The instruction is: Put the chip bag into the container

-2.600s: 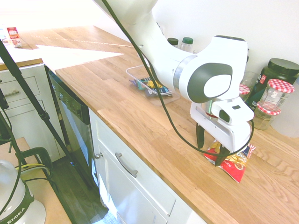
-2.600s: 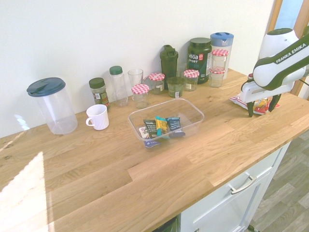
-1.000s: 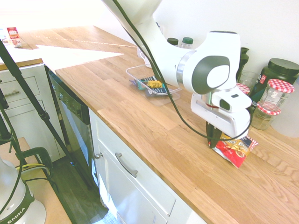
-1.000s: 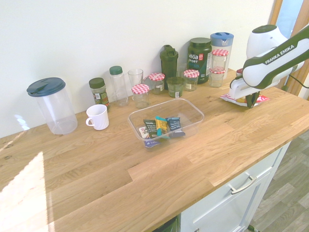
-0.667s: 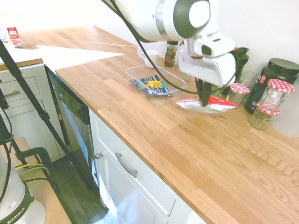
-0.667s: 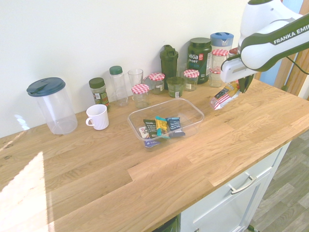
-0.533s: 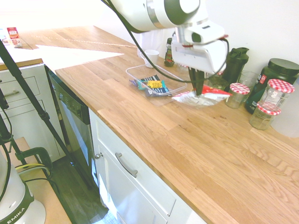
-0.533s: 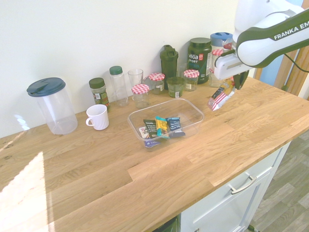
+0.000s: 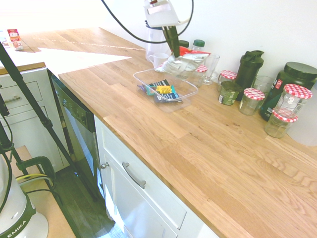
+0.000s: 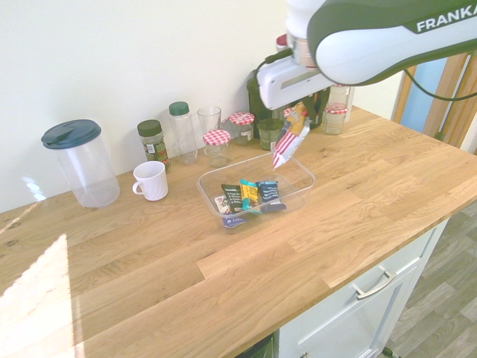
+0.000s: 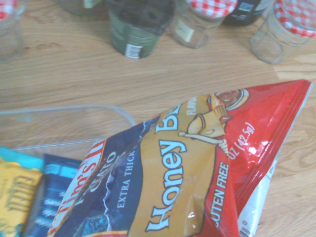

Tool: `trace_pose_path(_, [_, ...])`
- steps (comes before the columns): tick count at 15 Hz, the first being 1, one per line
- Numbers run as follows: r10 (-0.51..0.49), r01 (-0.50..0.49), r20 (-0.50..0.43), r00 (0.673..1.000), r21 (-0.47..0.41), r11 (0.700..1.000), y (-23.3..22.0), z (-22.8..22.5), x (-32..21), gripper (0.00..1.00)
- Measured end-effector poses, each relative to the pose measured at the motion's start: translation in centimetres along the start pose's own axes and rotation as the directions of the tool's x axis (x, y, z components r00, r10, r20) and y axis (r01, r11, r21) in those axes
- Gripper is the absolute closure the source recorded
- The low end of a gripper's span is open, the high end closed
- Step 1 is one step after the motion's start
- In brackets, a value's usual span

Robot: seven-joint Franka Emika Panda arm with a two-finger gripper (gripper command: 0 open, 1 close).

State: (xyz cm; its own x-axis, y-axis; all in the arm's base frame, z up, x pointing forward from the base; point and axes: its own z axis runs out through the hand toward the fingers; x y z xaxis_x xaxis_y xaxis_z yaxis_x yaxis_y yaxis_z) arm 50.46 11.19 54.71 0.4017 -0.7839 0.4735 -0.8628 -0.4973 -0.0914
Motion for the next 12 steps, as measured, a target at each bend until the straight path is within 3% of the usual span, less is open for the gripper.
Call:
trace_pose_path(6, [-0.047, 0.050, 0.043, 0.998, -0.058, 0.997, -6.8, 4.7, -7.4, 1.00])
trace_pose_path(12, [-0.017, 0.022, 0.058, 0.998, -0.086, 0.996, -7.3, 8.1, -7.4, 1.00])
